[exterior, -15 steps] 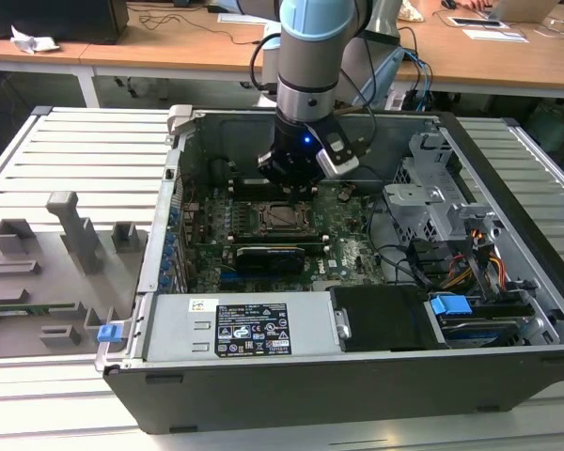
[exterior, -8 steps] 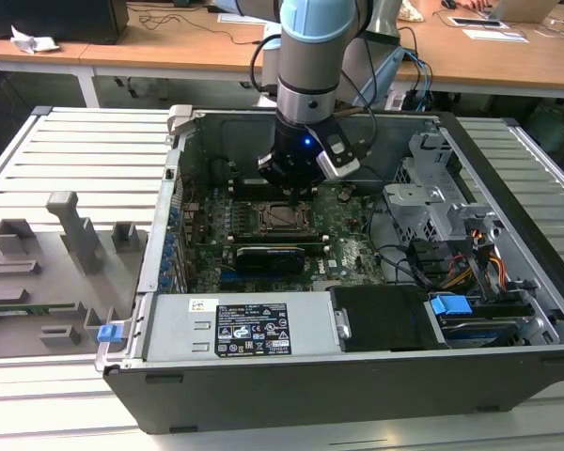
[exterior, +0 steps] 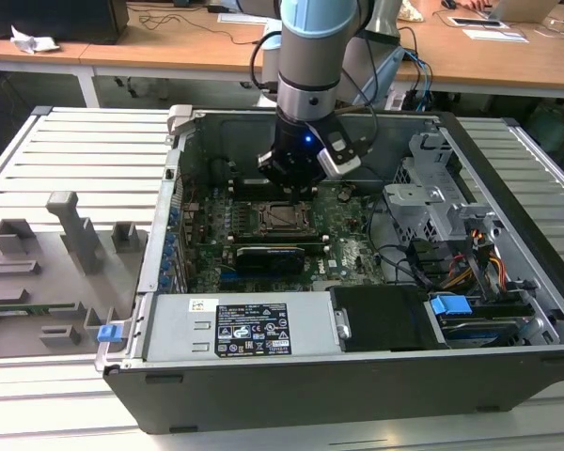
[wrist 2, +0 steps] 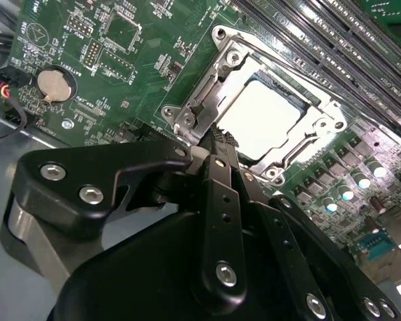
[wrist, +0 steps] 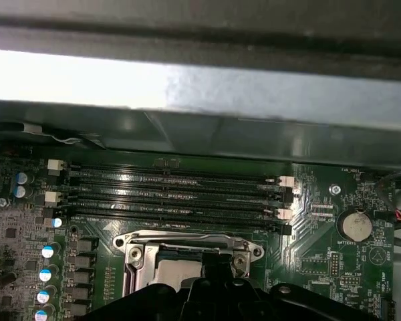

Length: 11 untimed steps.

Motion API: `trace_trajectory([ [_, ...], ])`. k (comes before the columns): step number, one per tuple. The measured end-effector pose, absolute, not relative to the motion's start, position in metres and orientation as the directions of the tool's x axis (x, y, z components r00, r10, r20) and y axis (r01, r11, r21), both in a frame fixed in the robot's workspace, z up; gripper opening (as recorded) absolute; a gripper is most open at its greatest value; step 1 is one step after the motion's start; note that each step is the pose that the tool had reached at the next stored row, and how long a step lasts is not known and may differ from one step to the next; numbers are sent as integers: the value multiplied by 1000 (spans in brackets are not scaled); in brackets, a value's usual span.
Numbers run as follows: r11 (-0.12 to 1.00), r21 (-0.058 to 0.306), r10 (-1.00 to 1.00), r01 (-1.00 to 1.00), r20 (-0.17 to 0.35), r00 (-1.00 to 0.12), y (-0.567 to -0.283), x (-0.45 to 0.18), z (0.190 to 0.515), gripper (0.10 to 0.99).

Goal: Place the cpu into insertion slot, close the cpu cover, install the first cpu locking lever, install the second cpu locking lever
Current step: 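Install the second cpu locking lever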

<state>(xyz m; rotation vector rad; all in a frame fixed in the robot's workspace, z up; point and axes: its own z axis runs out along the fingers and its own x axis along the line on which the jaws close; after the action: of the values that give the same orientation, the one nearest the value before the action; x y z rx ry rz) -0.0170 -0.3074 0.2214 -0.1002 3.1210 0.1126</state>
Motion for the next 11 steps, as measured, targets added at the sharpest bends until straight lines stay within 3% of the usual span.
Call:
trace_trajectory([
  [11, 995, 70, -64, -65, -19, -998, -308, -17, 244, 106],
])
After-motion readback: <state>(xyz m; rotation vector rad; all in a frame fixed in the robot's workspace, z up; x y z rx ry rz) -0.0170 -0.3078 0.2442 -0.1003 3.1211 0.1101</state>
